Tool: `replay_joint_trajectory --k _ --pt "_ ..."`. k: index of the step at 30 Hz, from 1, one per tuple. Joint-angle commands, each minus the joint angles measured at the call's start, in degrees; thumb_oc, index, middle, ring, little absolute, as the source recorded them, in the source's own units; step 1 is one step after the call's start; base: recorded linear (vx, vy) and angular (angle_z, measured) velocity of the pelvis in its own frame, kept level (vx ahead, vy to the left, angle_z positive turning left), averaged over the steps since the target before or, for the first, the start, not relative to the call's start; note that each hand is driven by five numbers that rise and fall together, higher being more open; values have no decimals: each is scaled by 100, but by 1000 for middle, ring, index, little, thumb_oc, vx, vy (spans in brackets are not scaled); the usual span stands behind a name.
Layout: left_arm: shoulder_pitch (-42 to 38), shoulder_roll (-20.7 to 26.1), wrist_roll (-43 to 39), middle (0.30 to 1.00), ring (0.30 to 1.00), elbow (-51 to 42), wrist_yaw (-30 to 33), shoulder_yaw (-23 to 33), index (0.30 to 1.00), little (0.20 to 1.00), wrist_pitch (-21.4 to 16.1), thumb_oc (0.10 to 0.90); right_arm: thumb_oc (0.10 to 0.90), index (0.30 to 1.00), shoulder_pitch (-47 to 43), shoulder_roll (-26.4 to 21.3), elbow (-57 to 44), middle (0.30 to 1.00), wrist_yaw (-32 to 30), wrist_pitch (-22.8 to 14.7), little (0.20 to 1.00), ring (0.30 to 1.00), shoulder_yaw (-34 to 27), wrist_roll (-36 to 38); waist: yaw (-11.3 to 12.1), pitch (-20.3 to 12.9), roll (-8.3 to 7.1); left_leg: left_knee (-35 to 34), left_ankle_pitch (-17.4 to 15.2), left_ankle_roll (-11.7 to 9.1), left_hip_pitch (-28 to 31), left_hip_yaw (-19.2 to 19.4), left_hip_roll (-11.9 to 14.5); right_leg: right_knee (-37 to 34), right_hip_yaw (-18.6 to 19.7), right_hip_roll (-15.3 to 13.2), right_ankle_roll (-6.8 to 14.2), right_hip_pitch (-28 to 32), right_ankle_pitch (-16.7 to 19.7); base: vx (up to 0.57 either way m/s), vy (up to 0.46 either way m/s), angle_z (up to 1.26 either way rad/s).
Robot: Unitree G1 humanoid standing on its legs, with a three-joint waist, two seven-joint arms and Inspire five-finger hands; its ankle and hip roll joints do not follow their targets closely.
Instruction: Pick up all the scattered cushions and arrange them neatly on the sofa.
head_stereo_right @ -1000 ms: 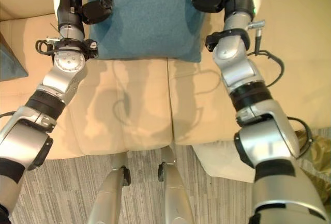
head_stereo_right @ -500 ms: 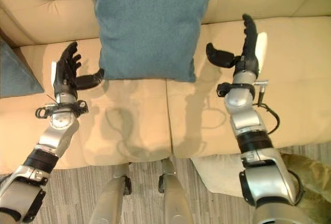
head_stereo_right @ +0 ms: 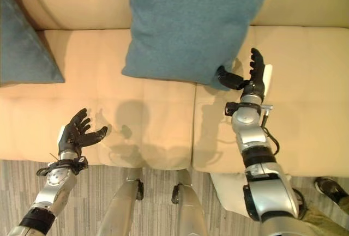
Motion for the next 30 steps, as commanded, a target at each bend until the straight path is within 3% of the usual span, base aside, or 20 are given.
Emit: replay_joint_trajectory --k 1,2,3,8,17,30 --pt "140 149 -115 900 900 -416 -259 100 900 900 -554 800 800 900 -474 -364 -246 900 -54 -667 900 900 152 159 -50 -487 -91 12 -381 -308 80 207 -181 -272 -115 -59 285 98 -339 31 -19 10" --pt "214 151 -156 900 900 -447 -318 94 900 900 -551 800 660 691 -515 -434 -243 691 -47 -693 691 691 159 170 -5 -482 -64 12 -373 -314 62 187 -193 -272 -134 -57 288 92 -348 29 -17 16" --pt "348 159 -188 900 900 -455 -413 61 900 900 -548 800 400 300 -574 -605 -243 300 -59 -725 300 300 182 139 53 -483 -36 12 -363 -318 38 148 -204 -272 -162 -61 293 87 -366 29 -17 16" --pt "440 139 -169 900 900 -483 -503 -3 900 900 -524 800 400 300 -550 -911 -365 300 -85 -754 300 300 168 25 107 -497 -4 12 -354 -319 -15 77 -228 -272 -224 -64 306 75 -397 28 -18 9" --pt "453 230 -177 900 900 -531 -590 -64 900 900 -529 800 400 300 -813 -1825 -110 300 10 -702 300 300 472 -292 106 -515 -92 12 -378 -343 -48 48 -263 -272 -259 -53 330 50 -429 13 -5 7" --pt "539 270 -111 900 900 -573 -594 -130 900 900 -549 800 400 300 -1066 -2327 46 300 -69 -746 300 300 623 -338 88 -572 -85 12 -407 -347 -46 70 -295 -272 -270 -79 364 53 -443 0 2 0"
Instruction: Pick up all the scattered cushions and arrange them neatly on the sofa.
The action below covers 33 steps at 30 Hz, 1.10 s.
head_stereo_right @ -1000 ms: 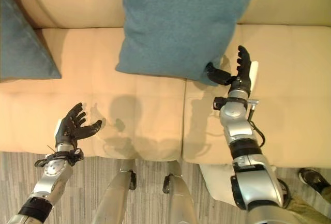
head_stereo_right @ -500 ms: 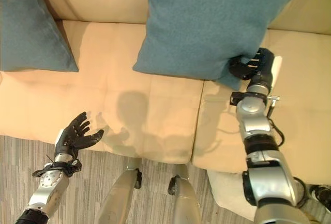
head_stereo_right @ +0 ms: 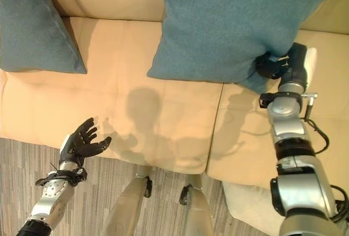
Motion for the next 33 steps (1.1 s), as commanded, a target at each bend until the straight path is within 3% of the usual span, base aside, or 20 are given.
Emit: replay_joint_trajectory --k 1,12,13,14,15,23,25,28,33 --pt "199 257 28 900 900 -522 8 66 900 900 -480 800 400 300 -835 -967 -294 300 -322 -723 300 300 378 -65 -73 -562 -239 12 -417 -335 183 359 -91 -273 18 90 230 124 -307 0 0 0" --pt "259 243 78 900 900 -496 43 97 900 900 -451 800 400 300 -913 -1197 -672 300 -487 -741 300 300 343 -226 -67 -607 -268 12 -442 -337 254 345 -101 -273 -7 79 239 202 -333 0 0 0" --pt "261 236 68 900 900 -502 47 82 900 900 -451 800 605 608 -904 -1167 -675 608 -476 -739 608 608 356 -205 -72 -612 -278 12 -444 -336 271 334 -97 -273 2 78 238 214 -337 0 0 0" --pt "249 237 61 900 900 -489 48 73 900 900 -451 800 751 827 -900 -1140 -645 827 -442 -739 827 827 377 -167 -74 -611 -287 12 -448 -335 276 328 -96 -273 -1 78 236 220 -337 0 0 0" --pt "238 245 63 900 900 -480 55 71 900 900 -450 800 800 900 -900 -1125 -619 900 -395 -724 900 900 412 -140 -79 -607 -292 12 -448 -335 282 335 -97 -273 -3 80 233 223 -335 0 0 0" --pt "242 192 83 900 900 -483 105 180 900 900 -416 800 800 900 -177 -783 -797 900 -187 -631 900 900 249 -203 -150 -593 -308 12 -446 -330 410 347 -89 -273 -36 76 228 381 -348 -8 -1 0" --pt "299 162 85 900 900 -512 123 250 900 900 -395 800 800 900 327 -558 -1192 900 -211 -645 900 900 -105 -209 -190 -597 -312 12 -469 -327 523 350 -91 -273 -44 72 221 500 -371 0 0 0" --pt "542 -43 159 900 900 -640 23 439 900 900 -225 800 800 900 2088 161 -2368 900 -100 -605 900 900 -945 -769 -414 -697 -322 12 -602 -269 905 384 -107 -273 -83 34 219 923 -442 0 6 16" --pt "665 -170 302 900 900 -688 43 520 900 900 -75 800 800 900 3135 771 -2646 900 100 -458 900 900 -1177 -1143 -643 -773 -378 12 -751 -195 1369 479 -85 -273 -78 -24 219 1365 -492 0 34 0"
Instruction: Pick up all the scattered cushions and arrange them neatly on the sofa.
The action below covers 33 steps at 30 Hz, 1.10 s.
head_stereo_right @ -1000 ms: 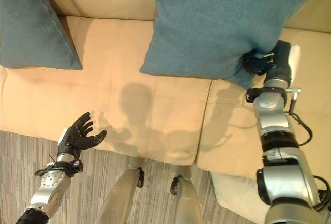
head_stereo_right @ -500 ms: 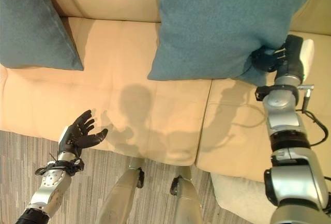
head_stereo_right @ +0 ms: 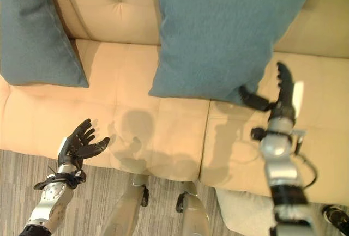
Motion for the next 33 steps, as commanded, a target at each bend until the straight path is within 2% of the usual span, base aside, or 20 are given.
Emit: replay_joint_trajectory --k 1,7,8,9,10,12,14,15,17,18,19,24,25,26,28,29,30,32,33 --pt "265 4 211 900 900 -279 34 178 900 900 -135 800 800 900 131 -236 -62 900 11 -300 900 900 8 -390 -102 -794 -365 16 -668 -126 378 477 -113 -273 81 -43 166 286 -301 24 34 -11" --pt "440 -56 686 900 900 131 -33 228 900 900 65 800 800 900 1065 231 380 900 397 -122 900 900 177 -816 -340 -1026 -462 16 -837 -29 977 636 -81 -273 139 -93 172 844 -378 35 38 -17" --pt "457 -146 964 900 900 802 -28 213 900 900 216 800 800 900 1312 523 875 900 533 -81 900 900 321 -866 -422 -1135 -523 16 -906 15 1246 699 -63 -260 202 -80 160 1096 -417 23 13 -19" --pt "453 -146 966 900 900 810 -28 212 900 900 210 800 800 900 1309 524 880 900 531 -85 900 900 324 -866 -420 -1124 -526 16 -909 15 1260 703 -64 -262 205 -80 161 1109 -418 47 14 -21" --pt "428 -199 1324 900 900 1424 -24 167 900 900 313 800 800 900 1426 695 1422 900 620 -58 900 900 489 -955 -458 -1211 -564 16 -942 30 1432 733 -37 -243 234 -66 153 1265 -450 23 7 -14" --pt "406 -230 1485 900 900 1725 2 149 900 900 343 800 800 900 1455 765 1648 900 660 -45 900 900 579 -989 -473 -1223 -580 16 -963 35 1521 755 -31 -237 256 -58 147 1345 -466 15 3 -9" --pt "268 -387 1971 900 900 2918 51 128 900 900 463 800 800 900 1513 1020 2484 900 767 8 900 900 890 -1169 -494 -1316 -630 16 -1021 38 1746 780 -2 -191 318 -15 111 1546 -553 32 -27 -2" --pt "262 -388 1972 900 900 2926 52 129 900 900 458 800 800 900 1508 1021 2490 900 765 5 900 900 892 -1168 -494 -1308 -631 16 -1023 38 1754 782 -2 -191 320 -15 111 1554 -555 33 -37 -2" --pt "196 -566 2261 900 900 3966 75 148 900 900 546 800 800 900 1589 1260 3179 900 826 48 900 900 1084 -1226 -510 -1338 -656 16 -1051 28 1954 795 45 -127 365 21 67 1714 -638 25 -54 -3" --pt "196 -566 2261 900 900 3966 75 148 900 900 546 800 800 900 1588 1260 3180 900 826 48 900 900 1084 -1226 -510 -1336 -656 16 -1051 28 1956 796 45 -128 365 21 67 1716 -638 -10 -84 -4" --pt "154 -637 2370 900 900 4406 80 151 900 900 600 800 800 900 1603 1373 3511 900 842 73 900 900 1189 -1249 -520 -1303 -667 16 -1027 7 2030 796 78 -121 375 51 30 1789 -684 -24 -47 -2" --pt "52 -729 2376 900 900 4630 138 105 900 900 602 800 800 900 1592 1502 3914 900 812 108 900 900 1205 -1149 -543 -1182 -724 392 -1031 -34 1948 800 116 -202 347 51 -23 1898 -707 -130 -46 3" --pt "-84 -821 2248 900 900 4722 137 96 900 900 597 800 800 900 1449 1501 4159 900 804 201 900 900 1294 -1164 -522 -977 -868 1388 -1605 -18 1724 715 11 -64 347 -99 -73 1762 -649 -297 -14 2" --pt "-86 -820 2248 900 900 4723 137 98 900 900 597 800 800 900 1446 1502 4160 900 804 201 900 900 1294 -1164 -529 -992 -870 1390 -1596 -16 1701 709 6 -63 341 -103 -72 1742 -645 -372 3 3" --pt "-116 -888 2241 900 900 4753 120 78 900 900 598 800 800 900 1343 1466 4246 900 798 221 900 900 1295 -1184 -551 -980 -924 1982 -1826 16 1774 508 -123 7 397 -145 -92 1643 -563 -167 48 22" --pt "-128 -912 2251 900 900 4758 113 56 900 900 603 800 800 900 1293 1439 4267 900 797 239 900 900 1301 -1209 -564 -996 -936 2168 -1906 23 1898 388 -171 51 435 -137 -102 1596 -521 -196 120 6" --pt "-159 -955 2265 900 900 4761 87 19 900 900 599 800 800 900 1238 1395 4249 900 837 262 900 900 1328 -1263 -610 -1066 -893 2385 -1982 7 2267 100 -193 123 525 -79 -99 1480 -423 -138 101 -24" --pt "-191 -963 2290 900 900 4737 94 -29 900 900 587 800 800 900 1207 1402 4322 900 857 273 900 900 1335 -1267 -653 -1126 -896 2432 -1933 -2 2367 -32 -228 147 555 -95 -77 1365 -350 -170 133 -23" --pt "-261 -984 2336 900 900 4716 94 -127 900 900 579 800 800 900 1138 1370 4341 900 878 297 900 900 1335 -1268 -746 -1215 -818 2053 -2056 4 2724 -169 -207 191 585 -36 -19 1128 -232 -189 146 -9"
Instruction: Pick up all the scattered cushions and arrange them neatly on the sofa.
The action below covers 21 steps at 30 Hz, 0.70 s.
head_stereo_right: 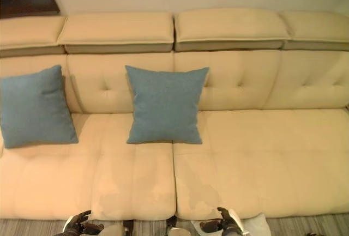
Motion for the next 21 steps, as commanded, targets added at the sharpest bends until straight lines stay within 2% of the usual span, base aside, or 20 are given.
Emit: replay_joint_trajectory --k 1,4,5,7,10,11,12,13,14,15,16,18,19,21 --pt "-111 95 87 900 900 -299 86 -159 900 900 -246 800 800 900 -219 -116 -40 900 -63 -38 900 900 -49 -48 -37 -100 -45 -533 -155 209 652 -85 -88 370 129 196 708 -486 -380 -212 152 -8" --pt "-259 69 198 900 900 -379 111 -310 900 900 -238 800 800 900 -392 -88 16 900 -82 8 900 900 24 -98 -97 -122 -70 -1264 -695 452 899 -131 -311 452 117 108 890 -890 -107 -261 152 -7" --pt "-303 74 206 900 900 -370 126 -308 900 900 -237 800 800 900 -419 -56 -6 900 -74 29 900 900 43 -111 -95 -107 -105 -1388 -781 523 904 -84 -368 472 134 53 957 -1018 -29 -359 200 -28" --pt "-390 109 251 900 900 -328 205 -293 900 900 -233 800 800 900 -450 60 -78 900 -90 79 900 900 115 -166 -52 39 -233 -1609 -762 665 888 23 -543 454 62 -133 1187 -1260 203 -412 207 -38" --pt "-428 145 333 900 900 -175 258 -271 900 900 -196 800 800 900 -460 171 10 900 -28 139 900 900 181 -223 -26 186 -309 -1588 -646 729 816 114 -605 607 -45 -235 1282 -1395 330 -415 114 -32" --pt "-424 168 268 900 900 -85 258 -196 900 900 -161 800 800 900 -484 230 125 900 -10 167 900 900 253 -255 86 297 -254 -1620 -444 767 641 207 -545 966 -239 -252 1210 -1287 -46 -280 45 -21" --pt "-425 171 268 900 900 -85 258 -195 900 900 -161 800 800 900 -485 233 126 900 -10 167 900 900 253 -255 79 289 -268 -1624 -429 770 627 203 -559 965 -238 -267 1211 -1300 -40 -508 85 -35" --pt "-368 200 221 900 900 -49 248 -145 900 900 -141 800 800 900 -441 257 197 900 12 169 900 900 266 -256 185 282 -183 -1777 -222 833 515 251 -479 1600 -246 -262 1043 -1136 -370 -238 41 -37" --pt "-369 202 221 900 900 -49 248 -145 900 900 -141 800 800 900 -442 259 197 900 12 169 900 900 266 -257 182 273 -191 -1781 -210 835 502 250 -487 1597 -244 -270 1044 -1148 -363 -425 56 -40" --pt "-297 243 275 900 900 100 239 -95 900 900 -102 800 800 900 -403 278 286 900 6 150 900 900 206 -229 269 209 -96 -1935 -50 875 410 297 -371 2256 -169 -250 953 -978 -709 -199 16 -17" --pt "-298 244 275 900 900 101 239 -95 900 900 -102 800 800 900 -403 279 286 900 6 150 900 900 206 -229 270 197 -99 -1936 -42 876 395 299 -374 2252 -167 -252 953 -992 -700 -263 4 -15" --pt "-219 282 341 900 900 291 224 -46 900 900 -55 800 800 900 -377 317 348 900 19 148 900 900 187 -218 366 111 -57 -1992 68 886 291 383 -292 2571 -100 -281 902 -682 -913 -177 -74 -16" --pt "-175 336 398 900 900 416 214 -4 900 900 -53 800 800 900 -325 371 384 900 6 129 900 900 177 -223 471 -17 -80 -2013 150 868 168 449 -255 2509 -74 -322 947 -332 -907 -154 -101 -10" --pt "-148 333 393 900 900 443 225 30 900 900 -55 800 800 900 -318 386 360 900 1 112 900 900 151 -204 532 -90 -120 -1996 170 818 76 488 -235 2247 -88 -327 949 -150 -922 -98 -124 -17"
